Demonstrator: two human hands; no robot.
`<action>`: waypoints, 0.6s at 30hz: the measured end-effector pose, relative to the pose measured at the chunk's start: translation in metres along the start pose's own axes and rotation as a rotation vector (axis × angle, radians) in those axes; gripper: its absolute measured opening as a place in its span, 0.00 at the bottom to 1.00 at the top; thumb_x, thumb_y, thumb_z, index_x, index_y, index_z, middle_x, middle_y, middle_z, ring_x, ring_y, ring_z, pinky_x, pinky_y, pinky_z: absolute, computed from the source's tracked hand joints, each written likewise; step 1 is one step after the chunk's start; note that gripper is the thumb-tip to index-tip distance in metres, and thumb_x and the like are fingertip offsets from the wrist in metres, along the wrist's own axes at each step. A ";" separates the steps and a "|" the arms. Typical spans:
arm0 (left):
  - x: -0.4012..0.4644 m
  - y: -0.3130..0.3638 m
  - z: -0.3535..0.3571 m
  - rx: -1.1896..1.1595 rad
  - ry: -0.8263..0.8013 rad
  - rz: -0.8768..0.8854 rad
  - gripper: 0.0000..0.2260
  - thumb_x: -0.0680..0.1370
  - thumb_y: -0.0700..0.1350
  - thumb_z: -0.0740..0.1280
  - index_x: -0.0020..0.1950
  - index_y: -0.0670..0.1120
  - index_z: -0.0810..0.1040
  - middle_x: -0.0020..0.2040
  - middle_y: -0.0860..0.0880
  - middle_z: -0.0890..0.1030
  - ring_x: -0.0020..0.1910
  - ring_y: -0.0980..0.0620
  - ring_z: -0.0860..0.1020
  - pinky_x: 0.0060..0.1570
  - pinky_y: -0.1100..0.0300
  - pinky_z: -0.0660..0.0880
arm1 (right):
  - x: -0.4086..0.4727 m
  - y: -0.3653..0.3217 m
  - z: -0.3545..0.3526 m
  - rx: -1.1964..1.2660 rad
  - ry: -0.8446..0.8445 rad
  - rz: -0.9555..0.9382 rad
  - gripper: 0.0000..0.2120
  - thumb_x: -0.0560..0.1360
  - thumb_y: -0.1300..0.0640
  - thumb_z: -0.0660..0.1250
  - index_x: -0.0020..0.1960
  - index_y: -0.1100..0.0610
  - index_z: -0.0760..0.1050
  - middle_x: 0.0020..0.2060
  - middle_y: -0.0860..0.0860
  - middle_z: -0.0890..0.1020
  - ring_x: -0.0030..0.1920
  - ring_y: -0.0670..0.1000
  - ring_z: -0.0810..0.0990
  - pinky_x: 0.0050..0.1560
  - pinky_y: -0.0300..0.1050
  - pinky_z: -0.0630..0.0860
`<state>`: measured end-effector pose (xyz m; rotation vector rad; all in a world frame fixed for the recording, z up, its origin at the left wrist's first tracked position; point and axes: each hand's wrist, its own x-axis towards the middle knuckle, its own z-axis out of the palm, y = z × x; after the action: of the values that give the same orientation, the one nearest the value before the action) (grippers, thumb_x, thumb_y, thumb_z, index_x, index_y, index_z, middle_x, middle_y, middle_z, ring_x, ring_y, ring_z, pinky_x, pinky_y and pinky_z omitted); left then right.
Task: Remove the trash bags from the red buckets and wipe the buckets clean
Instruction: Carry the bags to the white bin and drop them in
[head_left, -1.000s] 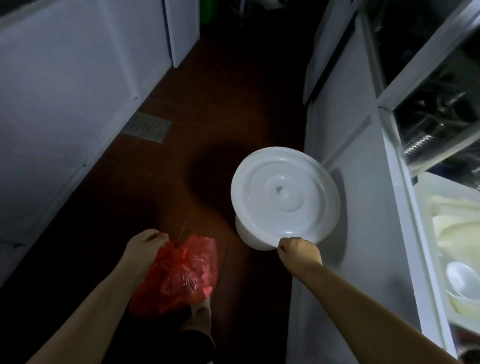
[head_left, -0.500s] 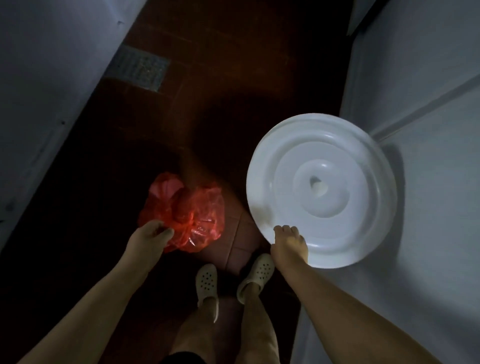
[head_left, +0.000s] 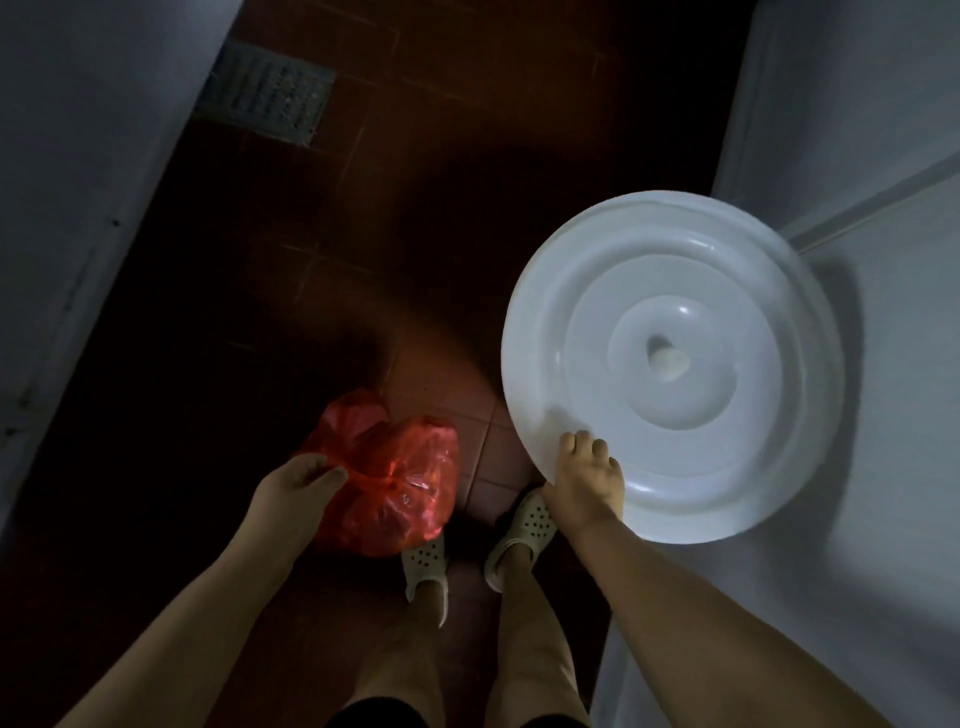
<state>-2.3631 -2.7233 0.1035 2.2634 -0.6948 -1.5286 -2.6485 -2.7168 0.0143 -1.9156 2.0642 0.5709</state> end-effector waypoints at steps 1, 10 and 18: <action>-0.005 0.002 0.000 0.003 0.009 0.003 0.06 0.76 0.41 0.67 0.51 0.41 0.80 0.47 0.42 0.82 0.46 0.43 0.80 0.52 0.50 0.76 | -0.005 0.005 -0.008 0.044 0.021 -0.018 0.22 0.50 0.59 0.75 0.42 0.63 0.73 0.36 0.57 0.75 0.34 0.57 0.75 0.29 0.46 0.73; -0.070 0.042 -0.006 -0.021 -0.051 0.078 0.07 0.76 0.38 0.67 0.38 0.42 0.78 0.35 0.42 0.77 0.34 0.48 0.74 0.35 0.59 0.68 | -0.033 0.092 -0.139 0.102 0.593 -0.002 0.08 0.61 0.64 0.61 0.38 0.63 0.75 0.32 0.57 0.77 0.31 0.59 0.77 0.30 0.46 0.73; -0.129 0.149 0.010 -0.072 -0.073 0.338 0.09 0.75 0.37 0.66 0.35 0.45 0.79 0.33 0.46 0.78 0.33 0.50 0.74 0.38 0.59 0.70 | -0.039 0.173 -0.230 0.259 0.687 0.141 0.04 0.69 0.66 0.64 0.40 0.68 0.73 0.32 0.63 0.78 0.28 0.63 0.77 0.25 0.50 0.74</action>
<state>-2.4445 -2.7750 0.2761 1.9263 -0.9695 -1.4495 -2.8004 -2.7791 0.2536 -1.9896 2.5156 -0.3849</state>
